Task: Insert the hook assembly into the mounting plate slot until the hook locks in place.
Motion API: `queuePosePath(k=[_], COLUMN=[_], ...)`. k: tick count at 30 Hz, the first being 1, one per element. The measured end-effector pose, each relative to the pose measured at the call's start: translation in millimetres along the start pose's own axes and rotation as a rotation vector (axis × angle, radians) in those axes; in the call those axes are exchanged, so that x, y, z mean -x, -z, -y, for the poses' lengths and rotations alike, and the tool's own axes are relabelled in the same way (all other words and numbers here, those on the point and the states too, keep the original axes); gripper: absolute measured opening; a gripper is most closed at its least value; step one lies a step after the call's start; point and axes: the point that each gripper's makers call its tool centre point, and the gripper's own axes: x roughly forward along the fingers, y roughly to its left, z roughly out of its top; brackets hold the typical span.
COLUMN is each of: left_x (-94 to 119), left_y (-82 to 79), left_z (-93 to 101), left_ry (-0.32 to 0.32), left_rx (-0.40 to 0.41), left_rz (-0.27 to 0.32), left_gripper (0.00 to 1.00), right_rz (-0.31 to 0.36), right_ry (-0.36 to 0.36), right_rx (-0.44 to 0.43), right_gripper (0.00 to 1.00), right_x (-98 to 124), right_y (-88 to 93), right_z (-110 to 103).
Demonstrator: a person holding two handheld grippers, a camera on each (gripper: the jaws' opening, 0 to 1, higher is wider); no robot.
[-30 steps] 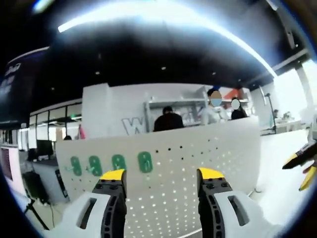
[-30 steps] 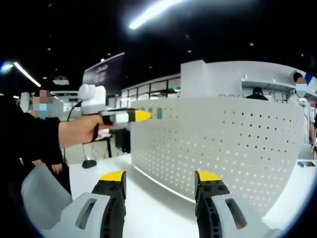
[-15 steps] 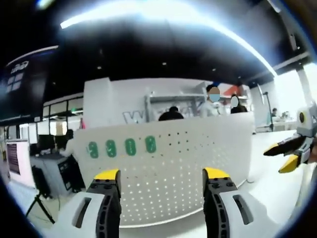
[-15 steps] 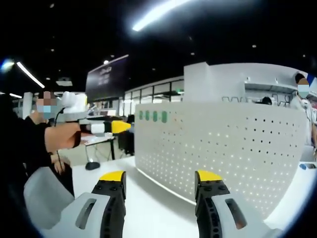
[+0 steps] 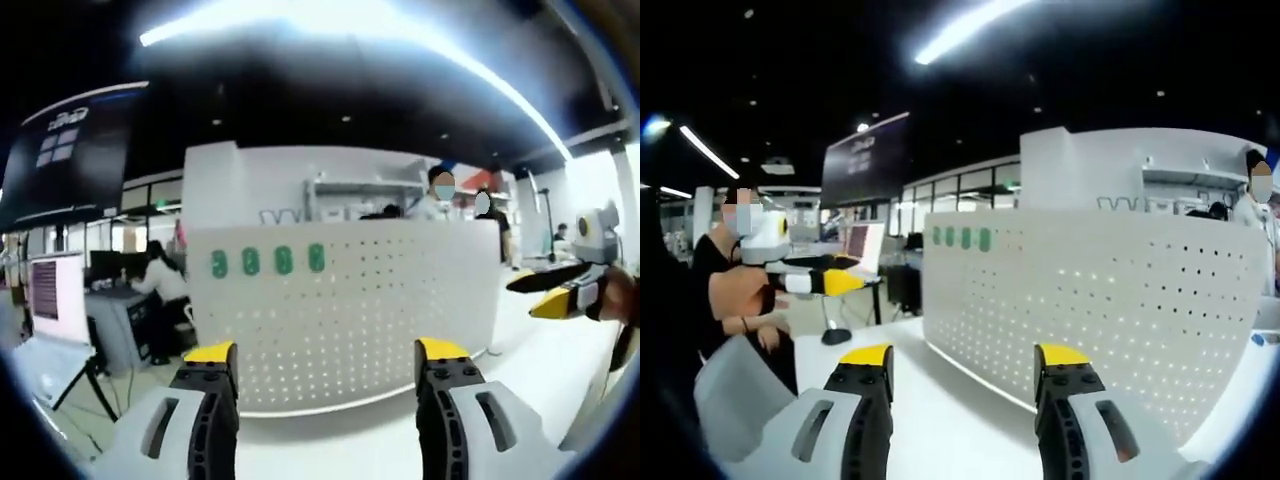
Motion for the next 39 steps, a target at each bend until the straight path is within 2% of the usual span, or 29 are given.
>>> queuePosePath(k=[12,20,39], left_x=[23,37,44], left_y=[-2.1,-0.3,-4.0], left_z=[0.3,3.1,8.9], left_ry=[-0.021,-0.034,-0.048], left_rx=[0.019,0.008,-0.003], left_rz=[0.02,0.013,0.015], left_gripper=[0.76,0.78,0.79], right_rz=[0.016,0.02,0.053], right_ry=[-0.017,-0.042,-0.054], right_rx=[0.001,0.001,-0.004], right_gripper=[0.58,0.58,0.58], right_x=[3,0,4], right_y=[-5.5,-7.0,-14.4], right_z=[-4,-11,-9])
